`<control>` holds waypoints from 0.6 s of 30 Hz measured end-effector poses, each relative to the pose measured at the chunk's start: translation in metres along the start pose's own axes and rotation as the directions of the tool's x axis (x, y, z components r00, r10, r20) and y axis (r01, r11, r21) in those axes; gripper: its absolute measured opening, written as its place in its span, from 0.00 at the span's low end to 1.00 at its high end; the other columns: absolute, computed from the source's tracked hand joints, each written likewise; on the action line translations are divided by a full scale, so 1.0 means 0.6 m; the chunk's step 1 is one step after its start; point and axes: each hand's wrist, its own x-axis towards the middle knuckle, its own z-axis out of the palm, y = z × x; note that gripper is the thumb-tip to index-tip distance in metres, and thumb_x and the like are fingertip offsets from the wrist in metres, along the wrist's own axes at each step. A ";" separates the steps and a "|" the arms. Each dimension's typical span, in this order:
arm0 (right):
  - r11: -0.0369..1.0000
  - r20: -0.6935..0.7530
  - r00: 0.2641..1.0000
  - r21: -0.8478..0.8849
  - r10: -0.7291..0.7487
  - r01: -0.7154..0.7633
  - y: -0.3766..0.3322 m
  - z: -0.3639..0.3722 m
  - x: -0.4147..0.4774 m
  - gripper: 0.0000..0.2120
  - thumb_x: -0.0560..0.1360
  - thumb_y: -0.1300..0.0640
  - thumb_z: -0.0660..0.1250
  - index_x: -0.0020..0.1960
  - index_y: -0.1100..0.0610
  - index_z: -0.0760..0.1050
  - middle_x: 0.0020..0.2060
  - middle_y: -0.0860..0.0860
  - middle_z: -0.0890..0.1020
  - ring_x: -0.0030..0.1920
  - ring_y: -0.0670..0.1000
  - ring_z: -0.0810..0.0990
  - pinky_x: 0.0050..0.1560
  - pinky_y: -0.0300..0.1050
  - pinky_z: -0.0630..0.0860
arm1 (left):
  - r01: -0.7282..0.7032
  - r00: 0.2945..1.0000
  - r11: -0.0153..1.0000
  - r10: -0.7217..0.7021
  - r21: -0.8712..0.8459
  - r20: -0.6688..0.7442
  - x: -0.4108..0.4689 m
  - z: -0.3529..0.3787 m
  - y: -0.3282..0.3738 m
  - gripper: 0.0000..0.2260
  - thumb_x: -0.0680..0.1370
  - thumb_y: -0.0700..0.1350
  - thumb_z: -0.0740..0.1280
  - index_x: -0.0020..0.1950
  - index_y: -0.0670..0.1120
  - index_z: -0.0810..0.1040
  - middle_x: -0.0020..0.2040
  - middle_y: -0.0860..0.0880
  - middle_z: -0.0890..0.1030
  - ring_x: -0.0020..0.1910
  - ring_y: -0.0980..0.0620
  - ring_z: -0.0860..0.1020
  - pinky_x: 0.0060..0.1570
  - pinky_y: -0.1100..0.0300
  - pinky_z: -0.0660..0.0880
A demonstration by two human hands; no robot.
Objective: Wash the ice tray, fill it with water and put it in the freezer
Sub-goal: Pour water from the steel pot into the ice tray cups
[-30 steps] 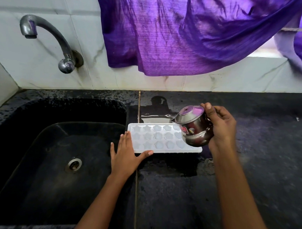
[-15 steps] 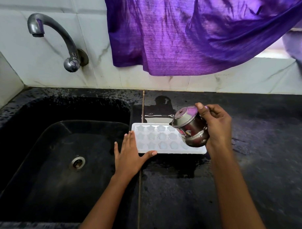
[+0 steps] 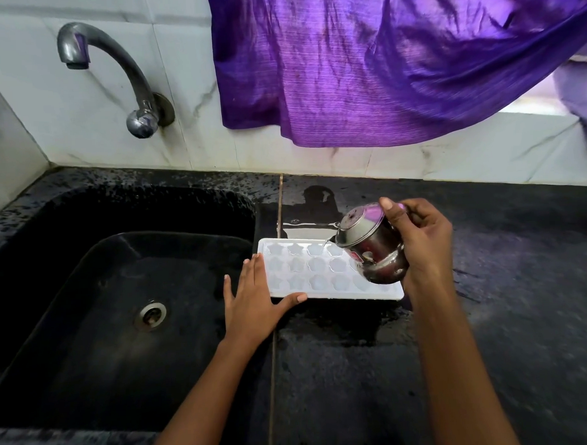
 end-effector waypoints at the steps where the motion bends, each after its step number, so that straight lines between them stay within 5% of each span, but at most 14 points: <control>1: 1.000 0.002 1.000 -0.005 -0.004 0.004 -0.001 0.000 0.000 0.07 0.69 0.54 0.73 0.38 0.54 0.76 0.40 0.51 0.80 0.43 0.48 0.78 0.55 0.58 0.78 | 0.000 1.000 1.000 0.000 0.001 0.000 0.000 0.000 0.000 0.51 0.65 0.75 0.54 0.77 0.46 0.43 0.78 0.51 0.49 0.76 0.56 0.44 0.72 0.49 0.36; 18: 0.998 0.017 0.999 0.026 -0.049 0.048 -0.007 -0.001 0.000 0.08 0.69 0.55 0.73 0.36 0.53 0.75 0.36 0.49 0.79 0.41 0.49 0.77 0.54 0.60 0.78 | -0.002 1.000 1.000 0.002 -0.006 0.001 -0.001 -0.001 0.001 0.50 0.66 0.74 0.56 0.77 0.47 0.43 0.78 0.52 0.48 0.76 0.56 0.44 0.72 0.49 0.36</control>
